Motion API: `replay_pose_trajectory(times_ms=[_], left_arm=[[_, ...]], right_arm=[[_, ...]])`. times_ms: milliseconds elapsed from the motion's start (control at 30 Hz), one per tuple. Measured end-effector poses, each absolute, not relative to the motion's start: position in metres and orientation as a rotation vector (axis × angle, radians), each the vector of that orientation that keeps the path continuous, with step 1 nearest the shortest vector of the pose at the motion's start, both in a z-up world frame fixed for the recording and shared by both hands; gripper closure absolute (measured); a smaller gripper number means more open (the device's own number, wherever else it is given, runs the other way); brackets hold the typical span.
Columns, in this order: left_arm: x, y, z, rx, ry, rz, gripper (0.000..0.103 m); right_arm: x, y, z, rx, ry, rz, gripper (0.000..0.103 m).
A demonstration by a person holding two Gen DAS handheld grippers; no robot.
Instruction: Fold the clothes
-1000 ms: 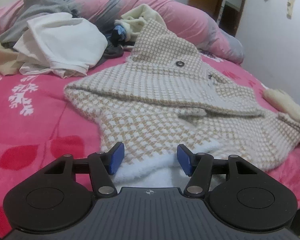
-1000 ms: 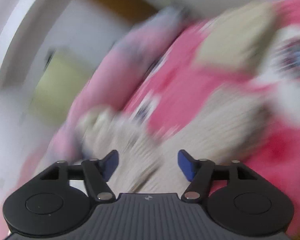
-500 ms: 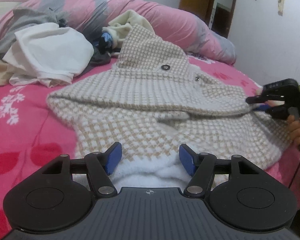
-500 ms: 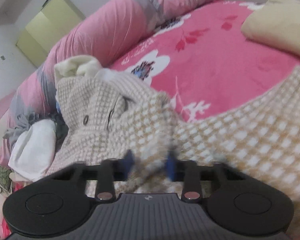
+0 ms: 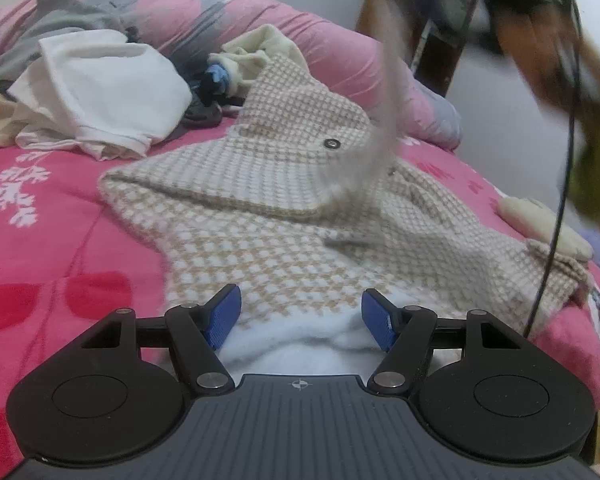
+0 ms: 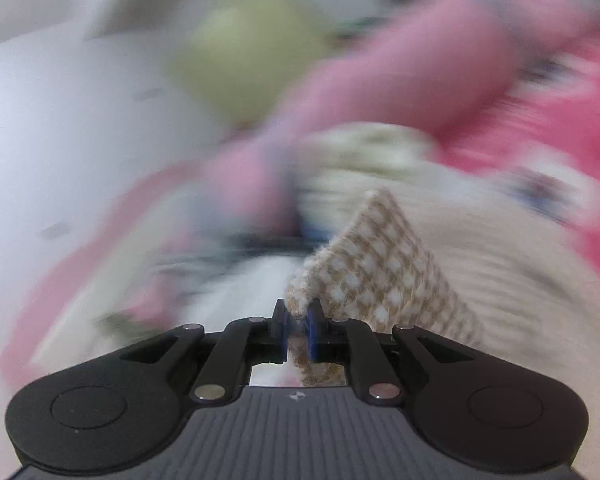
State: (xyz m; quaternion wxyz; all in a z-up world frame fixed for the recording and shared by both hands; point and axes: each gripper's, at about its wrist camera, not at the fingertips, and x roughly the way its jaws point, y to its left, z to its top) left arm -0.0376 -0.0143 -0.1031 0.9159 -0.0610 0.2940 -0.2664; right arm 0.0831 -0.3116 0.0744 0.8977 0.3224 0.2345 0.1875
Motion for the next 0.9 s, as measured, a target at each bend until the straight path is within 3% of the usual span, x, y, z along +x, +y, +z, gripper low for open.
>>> replay_pose_trajectory(times_ms=[33,100,133,167,200,400,567,633,733,800,900], left_arm=[[-0.038,-0.012,-0.102,-0.132,0.605,-0.537,0.036],[-0.038,-0.007,-0.101,-0.145,0.604,-0.522,0.035],[-0.038,-0.005,-0.101,-0.152,0.605,-0.516,0.035],[-0.038,-0.005,-0.101,-0.157,0.604,-0.516,0.035],[-0.038,-0.004,-0.101,-0.162,0.604,-0.517,0.035],[-0.033,-0.005,-0.095,-0.139,0.594,-0.541,0.034],[-0.023,-0.012,-0.086,-0.134,0.59,-0.575,0.034],[-0.018,-0.02,-0.081,-0.113,0.586,-0.58,0.033],[-0.008,-0.041,-0.079,-0.048,0.599,-0.586,0.031],[0.0,-0.055,-0.078,0.0,0.612,-0.589,0.031],[0.013,-0.078,-0.079,0.062,0.63,-0.601,0.031]], right_arm=[[0.091,-0.288,0.09,0.636,0.482,0.464,0.092],[0.108,-0.241,0.122,0.571,0.474,0.615,0.077],[0.116,-0.218,0.138,0.538,0.469,0.69,0.047],[0.119,-0.203,0.145,0.509,0.469,0.722,0.029],[0.116,-0.196,0.145,0.48,0.457,0.72,0.028],[0.092,-0.255,0.095,0.491,0.484,0.542,0.028],[0.092,-0.363,0.003,0.697,0.68,0.165,0.027],[0.094,-0.397,-0.037,0.785,0.745,0.043,0.032],[0.102,-0.422,-0.078,0.862,0.757,-0.016,0.034],[0.114,-0.428,-0.094,0.902,0.749,0.011,0.041],[0.134,-0.425,-0.104,0.908,0.749,0.077,0.059]])
